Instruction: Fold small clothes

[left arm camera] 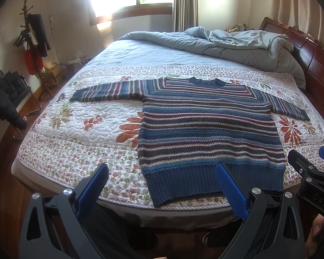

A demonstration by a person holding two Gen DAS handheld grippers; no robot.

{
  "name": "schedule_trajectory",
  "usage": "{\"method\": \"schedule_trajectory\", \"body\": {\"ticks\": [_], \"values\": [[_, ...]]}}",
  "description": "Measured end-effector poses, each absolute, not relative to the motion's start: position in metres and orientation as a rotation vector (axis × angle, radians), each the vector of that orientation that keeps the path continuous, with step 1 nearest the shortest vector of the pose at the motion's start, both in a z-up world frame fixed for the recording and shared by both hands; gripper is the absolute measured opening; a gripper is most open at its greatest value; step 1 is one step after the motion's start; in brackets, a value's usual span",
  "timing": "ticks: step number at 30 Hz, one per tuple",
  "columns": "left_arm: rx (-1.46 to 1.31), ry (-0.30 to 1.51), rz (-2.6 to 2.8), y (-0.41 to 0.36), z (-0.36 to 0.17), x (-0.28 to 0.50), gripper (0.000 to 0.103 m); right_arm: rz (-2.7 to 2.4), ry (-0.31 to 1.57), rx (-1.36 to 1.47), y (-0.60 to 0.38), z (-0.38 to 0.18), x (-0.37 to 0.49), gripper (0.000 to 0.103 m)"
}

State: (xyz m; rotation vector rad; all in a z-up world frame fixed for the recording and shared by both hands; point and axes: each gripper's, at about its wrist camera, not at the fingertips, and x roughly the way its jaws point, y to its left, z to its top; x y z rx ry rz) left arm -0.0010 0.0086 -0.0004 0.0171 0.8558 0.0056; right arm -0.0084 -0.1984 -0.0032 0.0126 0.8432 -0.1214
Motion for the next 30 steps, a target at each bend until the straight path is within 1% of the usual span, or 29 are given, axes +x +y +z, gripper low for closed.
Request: {"method": "schedule_trajectory", "body": {"ticks": [15,30], "values": [[0.021,0.858,0.004,0.01,0.0,0.001,0.099,-0.125,0.856,0.007,-0.196,-0.007,-0.005,0.101],[0.037,0.884,-0.014,-0.006,-0.01,0.016,0.099,-0.133,0.864,0.007,-0.206,-0.014,0.006,0.101]]}}
